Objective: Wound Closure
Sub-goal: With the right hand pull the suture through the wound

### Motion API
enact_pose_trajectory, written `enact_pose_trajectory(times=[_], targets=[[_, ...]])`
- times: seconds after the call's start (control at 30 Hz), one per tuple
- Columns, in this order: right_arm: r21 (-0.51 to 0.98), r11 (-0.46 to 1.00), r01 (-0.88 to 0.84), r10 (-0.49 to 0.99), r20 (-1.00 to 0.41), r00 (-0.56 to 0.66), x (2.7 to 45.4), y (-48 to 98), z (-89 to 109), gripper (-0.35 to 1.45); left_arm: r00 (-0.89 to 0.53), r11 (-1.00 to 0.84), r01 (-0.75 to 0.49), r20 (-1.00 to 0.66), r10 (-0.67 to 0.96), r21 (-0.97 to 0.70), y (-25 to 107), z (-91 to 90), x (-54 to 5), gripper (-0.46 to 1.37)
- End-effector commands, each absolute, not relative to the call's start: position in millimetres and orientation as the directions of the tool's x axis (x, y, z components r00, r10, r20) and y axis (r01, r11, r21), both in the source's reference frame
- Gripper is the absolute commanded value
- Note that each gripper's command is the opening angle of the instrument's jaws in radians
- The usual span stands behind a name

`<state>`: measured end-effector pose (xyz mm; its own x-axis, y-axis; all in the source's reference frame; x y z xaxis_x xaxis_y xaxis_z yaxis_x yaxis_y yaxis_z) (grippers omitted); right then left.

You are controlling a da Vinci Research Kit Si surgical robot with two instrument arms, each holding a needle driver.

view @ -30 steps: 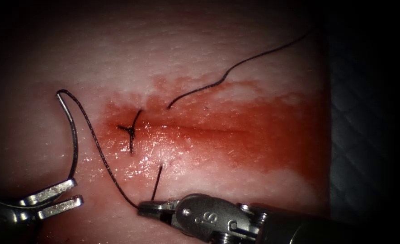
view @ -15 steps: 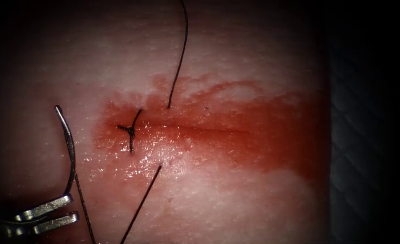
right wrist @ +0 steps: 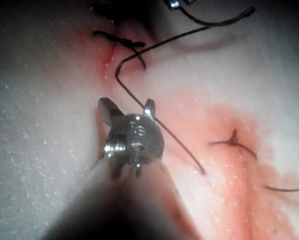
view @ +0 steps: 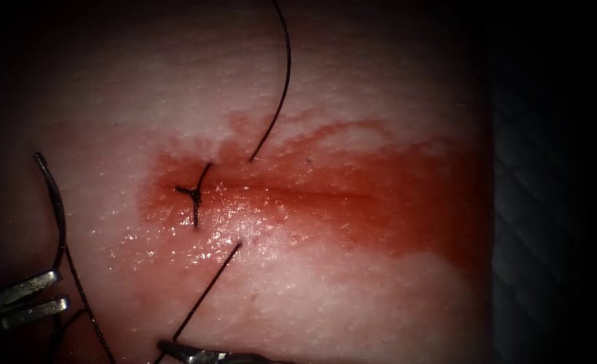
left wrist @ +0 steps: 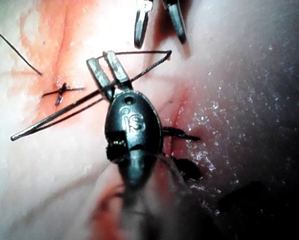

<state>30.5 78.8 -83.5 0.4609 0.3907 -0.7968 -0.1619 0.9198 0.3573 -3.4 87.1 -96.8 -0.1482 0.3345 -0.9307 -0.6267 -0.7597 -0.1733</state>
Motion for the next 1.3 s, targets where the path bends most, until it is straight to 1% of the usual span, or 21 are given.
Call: enact_pose_trajectory(times=[0.03,0.13,0.27,0.37,0.43,0.7,0.77,0.97,1.3], targets=[[0.345,0.924,-0.167,0.383,-0.806,0.452,29.7,79.4,-83.4,1.23,-0.154,-0.759,-0.628,-0.929,0.337,-0.171,87.2,-96.8,-3.1,-0.35],[0.315,0.932,-0.179,0.362,-0.822,0.440,27.7,81.2,-83.1,1.25,-0.155,-0.755,-0.633,-0.928,0.338,-0.169,87.5,-96.9,-2.2,-0.35],[0.265,0.949,-0.173,0.315,-0.844,0.433,25.0,83.3,-81.6,1.21,-0.154,-0.749,-0.641,-0.928,0.338,-0.166,87.8,-97.0,-1.4,-0.35],[0.239,0.956,-0.168,0.290,-0.848,0.444,24.3,84.3,-79.3,1.23,-0.156,-0.747,-0.643,-0.927,0.340,-0.166,87.9,-97.1,-1.3,-0.35],[0.227,0.958,-0.172,0.282,-0.850,0.445,24.4,84.7,-77.6,1.25,-0.154,-0.746,-0.645,-0.928,0.339,-0.166,88.0,-97.1,-1.3,-0.35],[0.221,0.964,-0.148,0.265,-0.847,0.462,25.4,86.4,-71.6,1.26,-0.154,-0.746,-0.646,-0.928,0.339,-0.165,88.1,-96.9,-1.4,-0.35],[0.222,0.964,-0.144,0.264,-0.849,0.458,25.8,86.7,-71.1,1.24,-0.154,-0.746,-0.646,-0.928,0.339,-0.165,88.1,-96.9,-1.4,-0.35],[0.223,0.966,-0.132,0.259,-0.854,0.451,26.1,86.6,-71.3,1.10,-0.154,-0.745,-0.646,-0.928,0.339,-0.165,88.1,-96.9,-1.5,-0.35],[0.229,0.966,-0.120,0.259,-0.861,0.439,27.3,86.3,-71.5,1.10,-0.154,-0.745,-0.646,-0.928,0.338,-0.164,88.1,-96.8,-1.5,-0.35]])
